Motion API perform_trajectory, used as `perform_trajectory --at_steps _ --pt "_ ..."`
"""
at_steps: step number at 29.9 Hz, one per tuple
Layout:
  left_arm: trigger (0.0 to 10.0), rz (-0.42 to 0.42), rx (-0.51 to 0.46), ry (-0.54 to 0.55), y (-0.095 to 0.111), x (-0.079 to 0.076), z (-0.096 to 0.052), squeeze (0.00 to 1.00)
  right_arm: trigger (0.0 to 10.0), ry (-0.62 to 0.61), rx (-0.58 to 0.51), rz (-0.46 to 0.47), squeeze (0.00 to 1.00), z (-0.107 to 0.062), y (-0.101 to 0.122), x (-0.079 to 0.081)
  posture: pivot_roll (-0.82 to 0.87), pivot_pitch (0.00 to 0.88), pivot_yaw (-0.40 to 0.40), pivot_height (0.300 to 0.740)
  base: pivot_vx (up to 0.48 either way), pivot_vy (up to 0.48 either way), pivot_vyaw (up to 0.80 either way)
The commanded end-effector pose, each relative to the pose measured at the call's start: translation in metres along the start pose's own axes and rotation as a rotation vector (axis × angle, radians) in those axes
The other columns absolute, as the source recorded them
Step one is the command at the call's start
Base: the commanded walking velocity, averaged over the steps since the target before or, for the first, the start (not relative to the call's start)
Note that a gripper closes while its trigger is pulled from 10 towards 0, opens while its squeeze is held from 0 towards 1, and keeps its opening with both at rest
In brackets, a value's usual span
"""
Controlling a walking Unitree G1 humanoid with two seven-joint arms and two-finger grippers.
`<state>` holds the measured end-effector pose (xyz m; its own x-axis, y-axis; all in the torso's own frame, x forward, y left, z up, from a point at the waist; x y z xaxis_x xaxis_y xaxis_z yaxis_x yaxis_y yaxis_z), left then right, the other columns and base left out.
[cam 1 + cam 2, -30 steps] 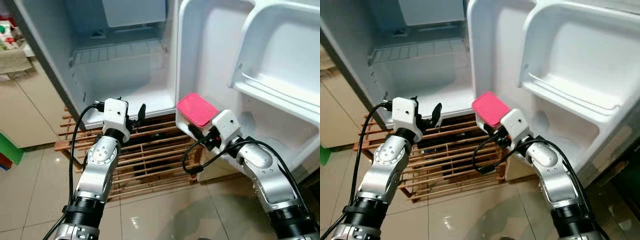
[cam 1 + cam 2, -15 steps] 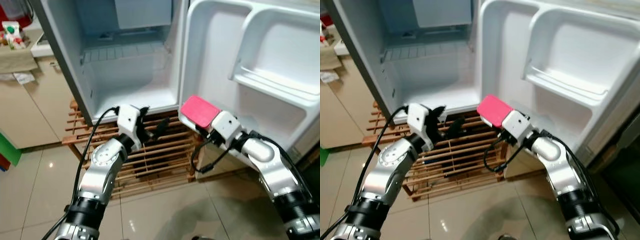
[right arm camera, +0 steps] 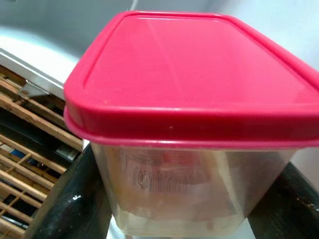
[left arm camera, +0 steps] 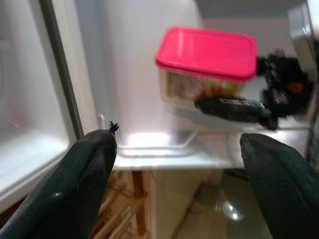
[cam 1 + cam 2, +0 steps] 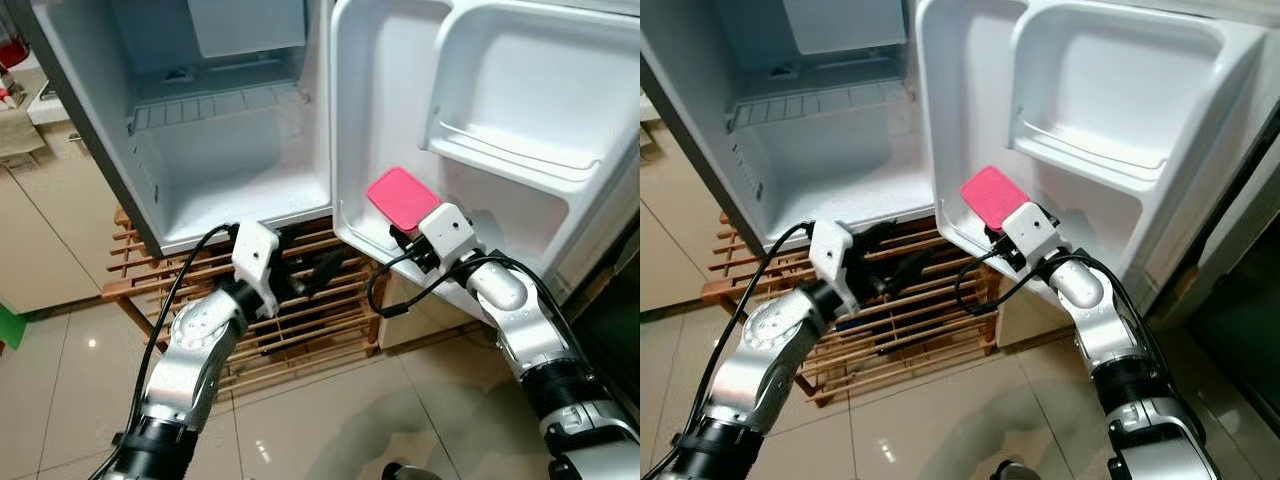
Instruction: Restocking fridge
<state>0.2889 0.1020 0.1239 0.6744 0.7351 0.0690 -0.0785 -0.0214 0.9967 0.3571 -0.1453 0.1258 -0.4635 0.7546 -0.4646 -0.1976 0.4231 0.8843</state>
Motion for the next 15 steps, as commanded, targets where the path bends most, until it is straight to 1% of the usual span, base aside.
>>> perform_trajectory --at_steps 1,5,6,7,10,15 --pt "10.0 0.013 0.005 -0.015 0.004 -0.001 -0.004 0.0 10.0 0.045 -0.048 -0.054 0.0 0.006 0.011 0.004 0.03 0.019 0.087 0.74 0.0 0.0 0.0" --pt "10.0 0.016 0.014 -0.018 0.004 -0.002 -0.009 0.0 10.0 0.075 -0.057 -0.074 0.0 0.009 0.012 0.009 0.05 0.036 0.093 0.74 0.0 0.0 0.0" --pt "10.0 0.02 0.022 -0.018 0.005 -0.001 -0.012 0.0 10.0 0.103 -0.071 -0.084 0.0 0.011 0.014 0.013 0.05 0.045 0.096 0.74 0.0 0.0 0.0" --pt "10.0 0.02 0.022 -0.018 0.005 -0.001 -0.012 0.0 10.0 0.103 -0.071 -0.084 0.0 0.011 0.014 0.013 0.05 0.045 0.096 0.74 0.0 0.0 0.0" --pt "10.0 0.024 0.031 -0.015 0.006 0.0 -0.016 0.0 10.0 0.15 -0.086 -0.098 0.0 0.014 0.017 0.02 0.06 0.062 0.098 0.74 0.0 0.0 0.0" --pt "10.0 0.02 0.04 -0.014 0.008 -0.004 -0.021 0.0 10.0 0.184 -0.091 -0.123 0.0 0.017 0.017 0.023 0.06 0.081 0.096 0.74 0.0 0.0 0.0"
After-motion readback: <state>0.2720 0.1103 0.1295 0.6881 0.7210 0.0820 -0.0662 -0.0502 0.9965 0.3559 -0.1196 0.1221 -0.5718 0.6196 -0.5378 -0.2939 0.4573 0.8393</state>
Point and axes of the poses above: a point about 5 cm out from each wrist's last joint towards the gripper, its own z axis pointing out of the wrist towards the gripper, its own y axis along the axis of the wrist's last joint, x = y × z, the point moved 2 cm from there along z, pointing out of the wrist towards the gripper, and after that the axes turned 4 degrees about z, right-handed, at the moved point
